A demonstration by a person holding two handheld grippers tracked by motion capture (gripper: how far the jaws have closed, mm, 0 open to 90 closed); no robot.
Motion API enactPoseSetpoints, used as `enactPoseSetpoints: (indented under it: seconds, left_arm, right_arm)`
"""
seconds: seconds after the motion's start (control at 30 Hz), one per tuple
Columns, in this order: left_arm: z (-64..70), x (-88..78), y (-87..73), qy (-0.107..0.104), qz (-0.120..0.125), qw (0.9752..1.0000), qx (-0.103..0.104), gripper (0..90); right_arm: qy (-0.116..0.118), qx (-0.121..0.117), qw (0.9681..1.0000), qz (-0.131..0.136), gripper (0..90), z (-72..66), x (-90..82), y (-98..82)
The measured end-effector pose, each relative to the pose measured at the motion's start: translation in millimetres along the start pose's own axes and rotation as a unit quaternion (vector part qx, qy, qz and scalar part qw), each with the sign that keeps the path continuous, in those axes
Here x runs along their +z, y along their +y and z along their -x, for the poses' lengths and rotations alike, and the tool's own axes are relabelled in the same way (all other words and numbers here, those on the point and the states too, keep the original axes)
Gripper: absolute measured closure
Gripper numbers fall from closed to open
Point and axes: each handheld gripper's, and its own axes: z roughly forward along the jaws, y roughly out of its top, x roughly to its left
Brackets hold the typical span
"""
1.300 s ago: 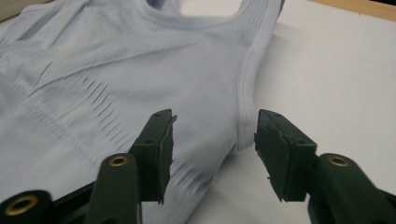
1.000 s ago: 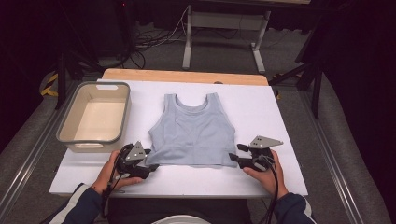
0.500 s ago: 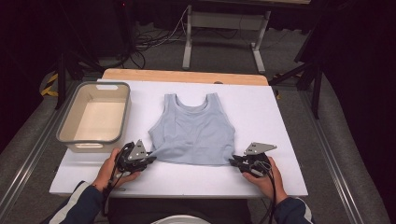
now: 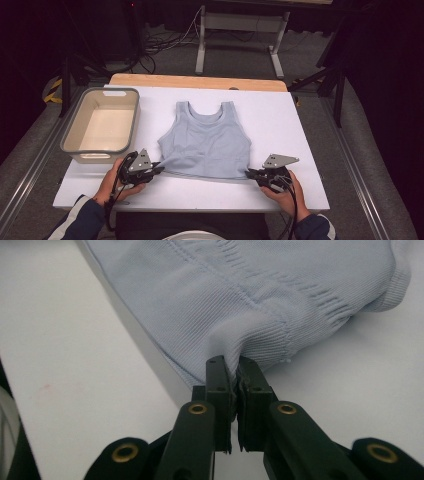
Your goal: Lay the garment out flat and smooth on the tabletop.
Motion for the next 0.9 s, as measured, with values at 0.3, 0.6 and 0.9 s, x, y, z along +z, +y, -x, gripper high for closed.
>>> enactPoseSetpoints:
  seconds: [0.3, 0.6, 0.9]
  left_arm:
    - [13.5, -1.7, -12.6, -0.008, -0.010, 0.9999, -0.005, 73.4]
    - [8.1, -9.2, -20.8, -0.002, 0.032, 0.9989, -0.034, 48.4]
    - [0.9, -18.1, -22.5, 0.022, 0.083, 0.9959, -0.031, 39.3]
  right_arm:
    - [-0.007, 0.000, 0.9999, -0.013, 83.0, -8.1, -1.6, -13.5]
    - [-0.023, -0.013, 0.9996, 0.012, 69.6, -6.6, -4.2, -12.5]
    - [-0.037, -0.029, 0.9963, 0.072, 64.0, -5.4, -6.8, -4.3]
